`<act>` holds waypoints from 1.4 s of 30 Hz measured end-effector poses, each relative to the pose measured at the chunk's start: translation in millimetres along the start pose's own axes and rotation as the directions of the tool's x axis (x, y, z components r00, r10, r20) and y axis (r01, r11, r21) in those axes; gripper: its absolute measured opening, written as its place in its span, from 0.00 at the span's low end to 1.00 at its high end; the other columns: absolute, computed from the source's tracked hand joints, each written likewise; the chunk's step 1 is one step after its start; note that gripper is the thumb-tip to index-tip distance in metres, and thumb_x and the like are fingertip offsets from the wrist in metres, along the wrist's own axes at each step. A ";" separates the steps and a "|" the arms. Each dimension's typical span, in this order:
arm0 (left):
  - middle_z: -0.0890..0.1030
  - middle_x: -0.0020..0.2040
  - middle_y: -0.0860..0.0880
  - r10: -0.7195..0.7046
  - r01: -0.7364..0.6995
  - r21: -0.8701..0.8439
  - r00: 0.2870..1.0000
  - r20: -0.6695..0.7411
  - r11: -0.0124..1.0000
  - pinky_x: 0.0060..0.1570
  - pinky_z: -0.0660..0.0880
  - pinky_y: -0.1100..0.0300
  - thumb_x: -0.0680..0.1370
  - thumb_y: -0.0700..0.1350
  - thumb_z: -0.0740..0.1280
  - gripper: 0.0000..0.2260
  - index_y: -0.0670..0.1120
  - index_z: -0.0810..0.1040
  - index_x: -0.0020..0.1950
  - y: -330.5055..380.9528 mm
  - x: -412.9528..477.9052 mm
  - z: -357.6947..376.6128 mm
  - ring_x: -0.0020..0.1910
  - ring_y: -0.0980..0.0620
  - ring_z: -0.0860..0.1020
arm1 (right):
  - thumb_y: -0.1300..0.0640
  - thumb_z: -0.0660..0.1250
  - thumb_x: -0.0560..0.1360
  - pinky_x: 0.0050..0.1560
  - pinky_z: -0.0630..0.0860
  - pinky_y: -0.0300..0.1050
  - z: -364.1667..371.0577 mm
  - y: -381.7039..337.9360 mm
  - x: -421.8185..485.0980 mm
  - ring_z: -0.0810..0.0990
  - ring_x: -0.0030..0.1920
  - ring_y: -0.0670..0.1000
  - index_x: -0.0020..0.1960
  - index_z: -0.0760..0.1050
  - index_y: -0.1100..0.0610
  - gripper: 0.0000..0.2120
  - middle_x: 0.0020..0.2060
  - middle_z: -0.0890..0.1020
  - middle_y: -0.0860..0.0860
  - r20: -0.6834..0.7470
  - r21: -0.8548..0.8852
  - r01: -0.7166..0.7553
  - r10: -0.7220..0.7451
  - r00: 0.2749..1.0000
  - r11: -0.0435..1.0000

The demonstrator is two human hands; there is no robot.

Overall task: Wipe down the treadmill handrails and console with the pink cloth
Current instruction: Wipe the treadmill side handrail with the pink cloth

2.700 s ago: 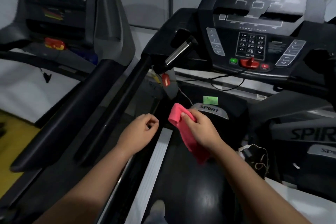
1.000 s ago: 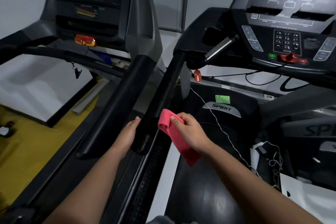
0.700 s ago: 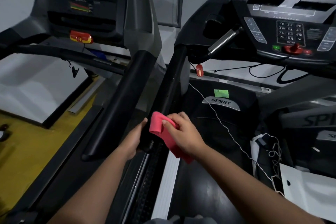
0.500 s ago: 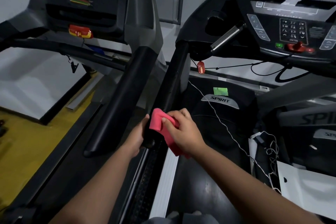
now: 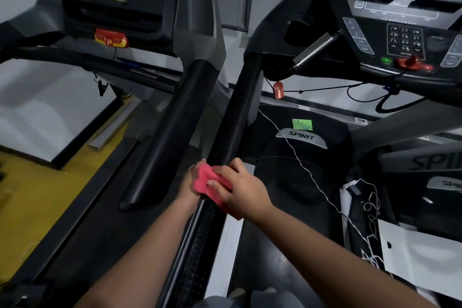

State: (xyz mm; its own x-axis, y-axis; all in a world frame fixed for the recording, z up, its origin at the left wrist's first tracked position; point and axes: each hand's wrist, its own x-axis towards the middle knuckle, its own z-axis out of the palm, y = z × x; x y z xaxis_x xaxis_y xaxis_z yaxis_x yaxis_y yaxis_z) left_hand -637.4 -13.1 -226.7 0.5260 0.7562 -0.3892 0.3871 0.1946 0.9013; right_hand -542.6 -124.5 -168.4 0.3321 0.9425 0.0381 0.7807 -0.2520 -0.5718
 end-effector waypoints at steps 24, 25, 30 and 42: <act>0.77 0.36 0.46 -0.008 -0.014 -0.141 0.987 -0.161 0.990 0.42 0.68 0.54 0.81 0.43 0.59 0.13 0.44 0.75 0.37 5.8 2.2 7.4 0.41 0.47 0.75 | 0.45 0.59 0.79 0.38 0.71 0.44 5.3 -9.9 23.1 0.79 0.45 0.54 0.64 0.73 0.51 0.17 0.52 0.73 0.49 -0.101 -0.094 0.034 -0.044 0.994 0.995; 0.77 0.36 0.47 0.001 -0.026 -0.154 0.987 -0.159 0.988 0.44 0.68 0.55 0.80 0.43 0.59 0.13 0.45 0.74 0.37 4.8 3.0 7.0 0.39 0.48 0.76 | 0.45 0.58 0.79 0.36 0.71 0.44 6.6 -10.2 19.6 0.79 0.43 0.54 0.63 0.74 0.52 0.17 0.51 0.74 0.50 -0.105 -0.103 0.065 -0.076 0.992 0.993; 0.75 0.38 0.50 -0.088 0.031 -0.350 0.985 -0.148 0.936 0.38 0.70 0.65 0.81 0.42 0.59 0.10 0.44 0.74 0.41 12.0 7.9 8.8 0.36 0.56 0.73 | 0.45 0.59 0.76 0.21 0.70 0.39 12.2 18.1 -2.4 0.77 0.27 0.50 0.55 0.70 0.52 0.14 0.40 0.76 0.49 -0.069 -0.199 0.335 -0.354 0.933 0.921; 0.75 0.36 0.48 -0.021 -0.020 -0.270 0.989 -0.148 0.963 0.39 0.70 0.62 0.82 0.38 0.56 0.15 0.45 0.73 0.37 8.0 4.0 9.9 0.35 0.57 0.78 | 0.43 0.55 0.80 0.36 0.73 0.48 13.6 -8.5 0.9 0.78 0.41 0.57 0.64 0.69 0.50 0.17 0.52 0.71 0.51 -0.052 -0.158 0.043 -0.052 0.997 0.986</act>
State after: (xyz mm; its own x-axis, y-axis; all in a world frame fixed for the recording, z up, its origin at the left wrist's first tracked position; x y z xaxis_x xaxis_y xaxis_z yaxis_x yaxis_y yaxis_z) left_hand -624.7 -14.7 -223.0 0.4001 0.8360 -0.3755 0.1578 0.3407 0.9268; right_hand -556.2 -118.5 -174.7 0.3182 0.9416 0.1099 0.8681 -0.2428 -0.4329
